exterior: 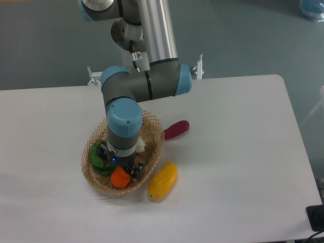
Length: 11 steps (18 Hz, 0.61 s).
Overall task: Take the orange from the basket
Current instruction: 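Close the gripper around the orange inside the basket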
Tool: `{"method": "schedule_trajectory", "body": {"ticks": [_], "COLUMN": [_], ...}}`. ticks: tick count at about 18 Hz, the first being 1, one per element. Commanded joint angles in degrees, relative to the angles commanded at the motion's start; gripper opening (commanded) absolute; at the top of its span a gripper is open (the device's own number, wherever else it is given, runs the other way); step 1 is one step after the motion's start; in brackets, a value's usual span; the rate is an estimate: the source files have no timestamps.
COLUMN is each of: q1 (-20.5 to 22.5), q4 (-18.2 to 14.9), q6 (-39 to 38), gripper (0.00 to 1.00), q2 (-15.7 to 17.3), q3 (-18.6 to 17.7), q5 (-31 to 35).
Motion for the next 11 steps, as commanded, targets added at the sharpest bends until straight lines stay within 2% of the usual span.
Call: {"method": "schedule_trajectory", "body": {"ticks": [5,8,11], "q1": [-0.09,-0.09,-0.09], "q4": [0.09,0.09,0.00], "q6": [-0.09,-0.09,-0.09], "gripper": [1.00,0.93,0.91], "q2": [-0.44,-0.53,-0.53], "q3": [-0.09,-0.09,-0.18], "q5": [0.70,1.31,1.41]}}
